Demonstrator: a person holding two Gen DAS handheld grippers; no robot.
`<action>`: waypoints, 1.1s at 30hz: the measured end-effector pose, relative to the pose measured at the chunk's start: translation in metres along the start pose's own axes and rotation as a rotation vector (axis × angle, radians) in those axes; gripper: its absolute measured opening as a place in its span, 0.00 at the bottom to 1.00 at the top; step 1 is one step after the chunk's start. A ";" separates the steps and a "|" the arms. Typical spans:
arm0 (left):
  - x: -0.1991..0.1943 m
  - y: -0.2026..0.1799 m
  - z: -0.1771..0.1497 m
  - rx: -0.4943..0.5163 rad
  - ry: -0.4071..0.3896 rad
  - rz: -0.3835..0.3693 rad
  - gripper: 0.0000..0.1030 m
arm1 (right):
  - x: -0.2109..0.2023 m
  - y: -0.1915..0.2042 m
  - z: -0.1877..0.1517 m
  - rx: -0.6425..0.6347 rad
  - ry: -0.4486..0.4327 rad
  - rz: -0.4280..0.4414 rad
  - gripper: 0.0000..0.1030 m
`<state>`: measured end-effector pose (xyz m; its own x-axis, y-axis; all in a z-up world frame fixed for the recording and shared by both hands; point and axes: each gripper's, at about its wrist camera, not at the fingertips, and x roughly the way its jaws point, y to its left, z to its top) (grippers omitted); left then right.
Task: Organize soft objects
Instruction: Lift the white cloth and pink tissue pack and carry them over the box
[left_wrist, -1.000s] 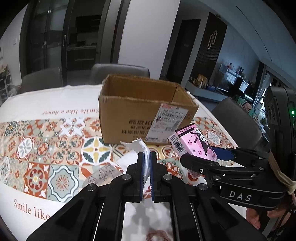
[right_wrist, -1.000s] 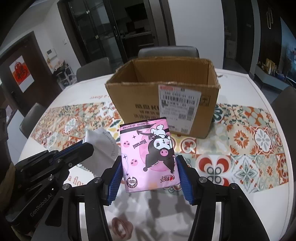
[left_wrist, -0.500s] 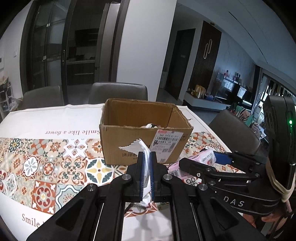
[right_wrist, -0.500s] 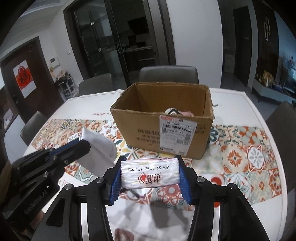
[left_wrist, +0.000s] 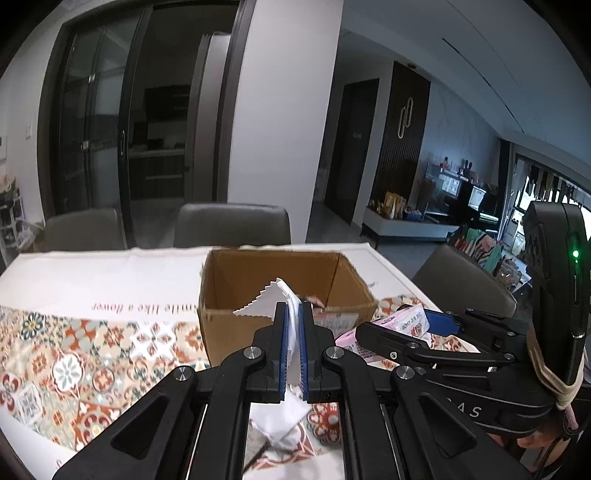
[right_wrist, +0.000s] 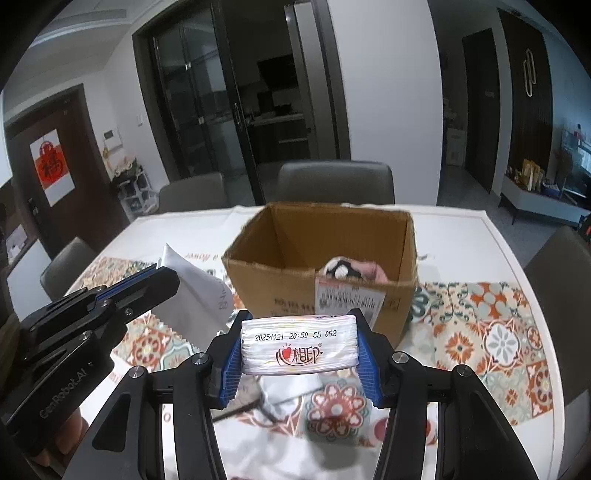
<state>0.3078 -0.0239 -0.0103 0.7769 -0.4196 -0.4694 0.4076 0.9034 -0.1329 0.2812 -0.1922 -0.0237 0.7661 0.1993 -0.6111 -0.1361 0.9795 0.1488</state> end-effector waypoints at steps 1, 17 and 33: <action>0.000 0.000 0.003 0.004 -0.007 0.001 0.07 | -0.001 0.000 0.003 -0.001 -0.010 -0.002 0.52; 0.023 0.002 0.054 0.071 -0.091 0.002 0.07 | 0.009 -0.009 0.053 0.006 -0.105 0.011 0.52; 0.081 0.022 0.066 0.079 -0.020 -0.001 0.07 | 0.061 -0.015 0.086 -0.015 -0.074 0.014 0.52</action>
<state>0.4108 -0.0438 0.0064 0.7857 -0.4227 -0.4517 0.4440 0.8937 -0.0639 0.3842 -0.1977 0.0041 0.8084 0.2107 -0.5497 -0.1560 0.9770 0.1451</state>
